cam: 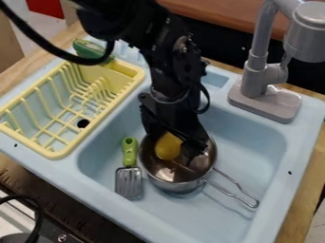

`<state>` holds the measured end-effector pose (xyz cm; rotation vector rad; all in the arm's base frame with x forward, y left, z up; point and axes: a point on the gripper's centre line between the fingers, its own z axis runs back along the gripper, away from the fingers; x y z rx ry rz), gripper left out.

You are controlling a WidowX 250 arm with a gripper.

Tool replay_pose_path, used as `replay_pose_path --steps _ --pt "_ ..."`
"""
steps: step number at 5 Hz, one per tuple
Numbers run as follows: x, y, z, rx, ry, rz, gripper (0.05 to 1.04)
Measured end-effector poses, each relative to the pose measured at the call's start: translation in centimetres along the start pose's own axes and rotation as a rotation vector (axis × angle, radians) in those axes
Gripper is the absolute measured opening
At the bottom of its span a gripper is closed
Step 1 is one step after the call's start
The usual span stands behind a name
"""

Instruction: Remove the lemon from the silver pan and place it in the yellow colander

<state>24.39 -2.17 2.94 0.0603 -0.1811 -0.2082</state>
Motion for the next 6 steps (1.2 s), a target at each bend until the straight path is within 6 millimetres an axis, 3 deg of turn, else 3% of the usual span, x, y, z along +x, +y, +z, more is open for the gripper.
replay_pose_path --steps 4,5,6 --pt "-0.5 0.2 -1.5 -0.006 -0.001 0.013 0.997" --pt "-0.4 0.4 -1.6 -0.004 -0.012 0.048 0.941" --pt "-0.7 0.5 -1.9 -0.007 -0.012 0.050 0.686"
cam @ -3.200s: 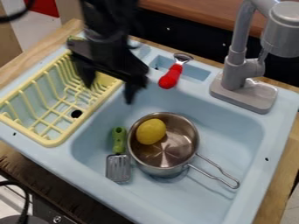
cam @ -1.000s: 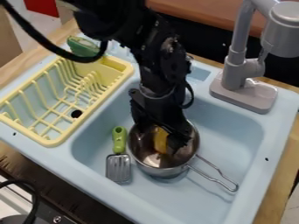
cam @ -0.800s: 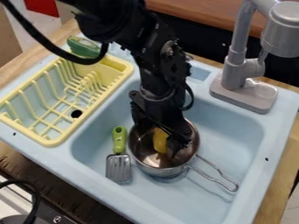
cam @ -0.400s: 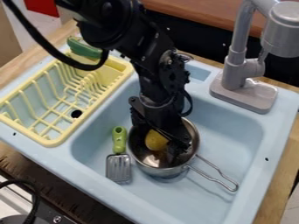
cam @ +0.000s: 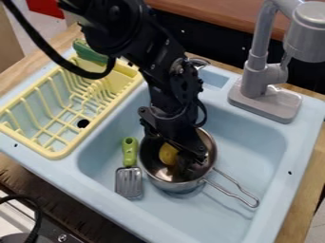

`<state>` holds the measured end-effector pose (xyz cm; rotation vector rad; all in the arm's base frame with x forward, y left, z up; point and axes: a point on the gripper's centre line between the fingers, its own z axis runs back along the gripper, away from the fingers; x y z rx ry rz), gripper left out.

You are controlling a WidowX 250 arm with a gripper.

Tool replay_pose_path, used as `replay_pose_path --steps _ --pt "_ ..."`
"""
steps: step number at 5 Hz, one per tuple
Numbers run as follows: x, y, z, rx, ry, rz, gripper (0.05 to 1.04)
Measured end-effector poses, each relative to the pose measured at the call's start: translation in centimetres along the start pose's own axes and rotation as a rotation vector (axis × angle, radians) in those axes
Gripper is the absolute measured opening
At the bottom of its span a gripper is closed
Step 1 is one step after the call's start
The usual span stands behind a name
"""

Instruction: Remove the lemon from the silver pan and place it in the yellow colander

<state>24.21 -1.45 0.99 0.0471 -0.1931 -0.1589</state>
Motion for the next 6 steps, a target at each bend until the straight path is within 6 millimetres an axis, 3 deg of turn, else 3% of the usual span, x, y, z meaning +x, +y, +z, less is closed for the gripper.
replay_pose_path --steps 2,3,5,6 --pt "-0.5 0.1 0.0 -0.020 0.030 -0.002 0.655" --pt "-0.3 0.2 1.0 -0.014 0.017 0.022 0.655" --pt "-0.1 1.2 5.4 0.002 -0.104 0.121 0.655" --pt "-1.4 2.3 7.0 -0.009 -0.032 0.140 0.655"
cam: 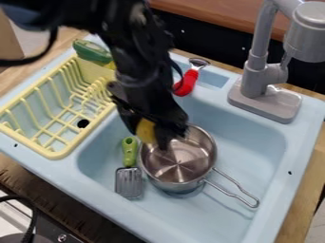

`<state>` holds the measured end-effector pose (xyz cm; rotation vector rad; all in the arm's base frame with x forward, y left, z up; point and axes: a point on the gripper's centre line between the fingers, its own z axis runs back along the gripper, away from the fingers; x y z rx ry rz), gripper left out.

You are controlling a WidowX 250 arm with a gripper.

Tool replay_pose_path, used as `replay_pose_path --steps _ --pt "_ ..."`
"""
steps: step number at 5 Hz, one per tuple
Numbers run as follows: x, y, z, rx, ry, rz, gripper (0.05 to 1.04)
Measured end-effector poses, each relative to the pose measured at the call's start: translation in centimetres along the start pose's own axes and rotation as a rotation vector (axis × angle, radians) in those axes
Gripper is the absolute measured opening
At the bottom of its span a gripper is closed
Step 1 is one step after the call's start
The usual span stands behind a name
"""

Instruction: Remove the lemon from the silver pan and place it in the yellow colander

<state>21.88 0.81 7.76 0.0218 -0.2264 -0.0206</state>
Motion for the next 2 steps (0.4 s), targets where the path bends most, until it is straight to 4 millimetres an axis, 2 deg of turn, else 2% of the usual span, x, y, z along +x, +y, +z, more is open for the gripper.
replay_pose_path --steps 1,2 --pt "-1.1 2.4 2.0 0.028 0.008 0.060 0.655" --pt "-1.9 5.1 2.8 0.098 -0.002 0.101 0.655"
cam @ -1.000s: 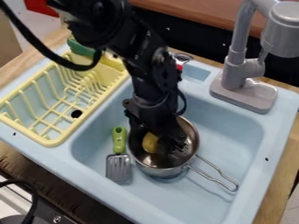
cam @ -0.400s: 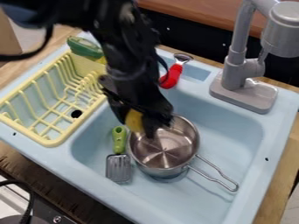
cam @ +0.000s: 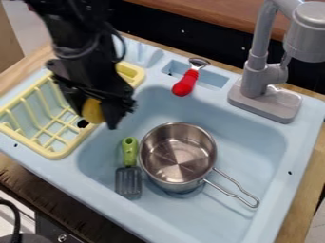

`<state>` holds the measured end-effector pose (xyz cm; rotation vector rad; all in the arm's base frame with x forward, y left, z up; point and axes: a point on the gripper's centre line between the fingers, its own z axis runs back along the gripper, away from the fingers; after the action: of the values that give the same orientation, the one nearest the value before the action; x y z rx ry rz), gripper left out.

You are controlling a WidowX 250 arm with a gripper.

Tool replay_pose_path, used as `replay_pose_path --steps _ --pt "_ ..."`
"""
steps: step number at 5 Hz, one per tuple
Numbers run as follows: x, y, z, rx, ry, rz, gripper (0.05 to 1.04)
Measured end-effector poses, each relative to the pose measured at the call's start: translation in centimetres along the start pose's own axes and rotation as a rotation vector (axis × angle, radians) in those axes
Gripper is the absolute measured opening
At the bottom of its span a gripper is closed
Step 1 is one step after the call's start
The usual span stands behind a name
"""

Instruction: Remove the lemon from the silver pan and place it in the yellow colander

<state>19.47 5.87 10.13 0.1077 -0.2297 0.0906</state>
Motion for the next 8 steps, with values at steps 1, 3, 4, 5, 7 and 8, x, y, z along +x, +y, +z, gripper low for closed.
replay_pose_path --steps 1,3,4,5,7,8 --pt "-0.5 2.9 0.1 0.025 -0.011 0.065 0.655" --pt "0.4 5.8 -1.3 0.059 0.037 0.193 0.655" --pt "1.1 6.2 -1.5 0.059 0.036 0.242 0.655" --pt "1.0 6.5 -3.0 0.069 0.071 0.274 0.655" --pt "-0.1 8.6 -6.2 0.108 0.146 0.288 0.655" --pt "-0.9 8.8 -7.1 0.119 0.140 0.252 0.731"
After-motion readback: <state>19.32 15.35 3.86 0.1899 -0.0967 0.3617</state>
